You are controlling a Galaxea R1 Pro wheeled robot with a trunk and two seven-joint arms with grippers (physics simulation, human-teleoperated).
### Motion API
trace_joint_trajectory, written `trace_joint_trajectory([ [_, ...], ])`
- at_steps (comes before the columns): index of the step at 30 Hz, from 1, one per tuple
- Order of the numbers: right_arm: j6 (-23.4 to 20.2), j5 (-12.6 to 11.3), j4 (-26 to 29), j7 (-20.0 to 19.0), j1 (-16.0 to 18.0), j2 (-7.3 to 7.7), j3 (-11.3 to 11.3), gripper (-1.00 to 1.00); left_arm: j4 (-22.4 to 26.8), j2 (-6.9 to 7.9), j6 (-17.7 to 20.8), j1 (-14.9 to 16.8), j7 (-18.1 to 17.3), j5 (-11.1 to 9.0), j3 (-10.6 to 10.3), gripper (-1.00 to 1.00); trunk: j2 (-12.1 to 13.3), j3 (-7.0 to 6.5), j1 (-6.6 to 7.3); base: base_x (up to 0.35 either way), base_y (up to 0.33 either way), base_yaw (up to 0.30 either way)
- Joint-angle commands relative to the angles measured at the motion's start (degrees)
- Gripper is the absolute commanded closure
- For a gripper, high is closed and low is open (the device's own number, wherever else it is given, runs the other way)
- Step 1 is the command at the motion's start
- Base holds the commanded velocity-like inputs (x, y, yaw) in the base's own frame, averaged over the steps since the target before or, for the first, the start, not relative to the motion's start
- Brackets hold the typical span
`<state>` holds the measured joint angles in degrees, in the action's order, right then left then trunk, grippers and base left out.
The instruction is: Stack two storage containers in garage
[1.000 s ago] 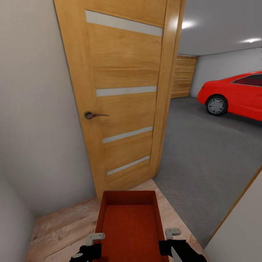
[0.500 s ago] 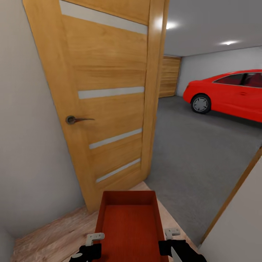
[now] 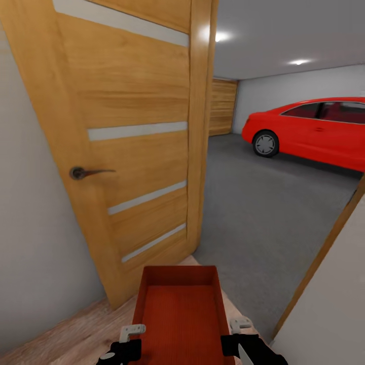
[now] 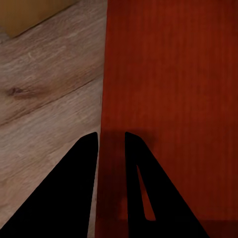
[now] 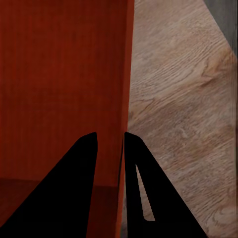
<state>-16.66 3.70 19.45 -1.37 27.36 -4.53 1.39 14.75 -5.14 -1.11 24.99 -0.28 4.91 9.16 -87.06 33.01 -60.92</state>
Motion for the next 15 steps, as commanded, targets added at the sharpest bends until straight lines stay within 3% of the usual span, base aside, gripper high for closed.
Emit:
trace_joint_trajectory([
  [1,-0.3,-0.8,0.2,-0.8,0.0,1.98,-1.9,1.00,-0.2,0.04,0.0,0.1,-1.1,0.3,-0.2,1.00,0.0,0.03,-0.01,0.096,0.014,-0.255],
  [10,-0.3,-0.8,0.2,-0.8,0.0,1.98,-1.9,1.00,-0.2,0.04,0.0,0.1,-1.1,0.3,-0.2,1.00,0.0,-0.19,-0.01,0.114,0.075,-0.257],
  [15,-0.4,-0.8,0.2,-0.8,0.0,1.98,-1.9,1.00,-0.2,0.04,0.0,0.1,-1.1,0.3,-0.2,1.00,0.0,-0.23,-0.01,0.092,0.029,-0.085],
])
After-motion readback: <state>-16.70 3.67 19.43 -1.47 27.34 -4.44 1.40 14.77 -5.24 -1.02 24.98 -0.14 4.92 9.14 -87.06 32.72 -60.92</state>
